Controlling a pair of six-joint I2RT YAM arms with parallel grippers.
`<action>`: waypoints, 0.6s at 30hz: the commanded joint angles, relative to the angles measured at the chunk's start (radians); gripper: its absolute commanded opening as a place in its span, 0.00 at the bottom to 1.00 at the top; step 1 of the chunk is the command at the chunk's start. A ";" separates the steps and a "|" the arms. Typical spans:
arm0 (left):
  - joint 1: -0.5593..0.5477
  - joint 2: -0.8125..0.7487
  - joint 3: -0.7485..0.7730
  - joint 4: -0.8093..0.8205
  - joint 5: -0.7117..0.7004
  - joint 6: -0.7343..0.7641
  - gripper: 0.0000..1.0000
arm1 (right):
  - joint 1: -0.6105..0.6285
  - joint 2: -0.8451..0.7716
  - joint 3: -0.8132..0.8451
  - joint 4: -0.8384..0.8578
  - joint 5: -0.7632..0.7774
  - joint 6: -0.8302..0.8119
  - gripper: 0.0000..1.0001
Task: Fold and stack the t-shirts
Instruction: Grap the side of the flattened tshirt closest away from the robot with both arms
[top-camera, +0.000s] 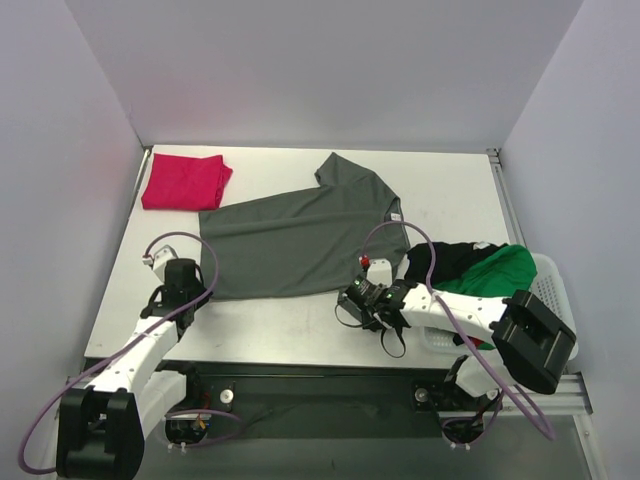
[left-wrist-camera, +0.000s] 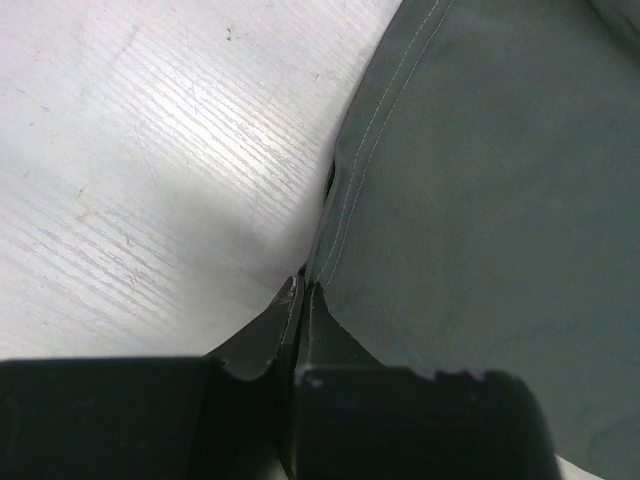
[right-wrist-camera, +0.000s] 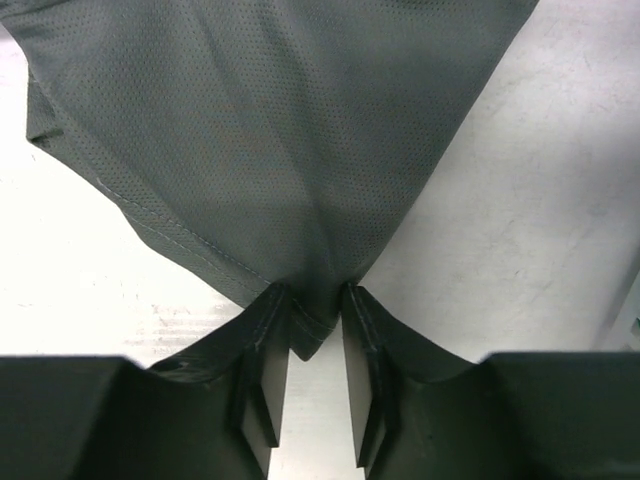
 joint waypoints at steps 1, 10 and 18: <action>0.006 -0.045 0.024 -0.004 -0.016 0.002 0.00 | 0.009 -0.041 -0.029 -0.043 0.009 0.031 0.26; 0.010 -0.121 0.050 -0.083 -0.014 -0.003 0.00 | 0.040 -0.095 -0.081 -0.079 -0.003 0.081 0.00; 0.009 -0.254 0.034 -0.177 -0.042 -0.047 0.00 | 0.110 -0.158 -0.075 -0.181 0.030 0.140 0.00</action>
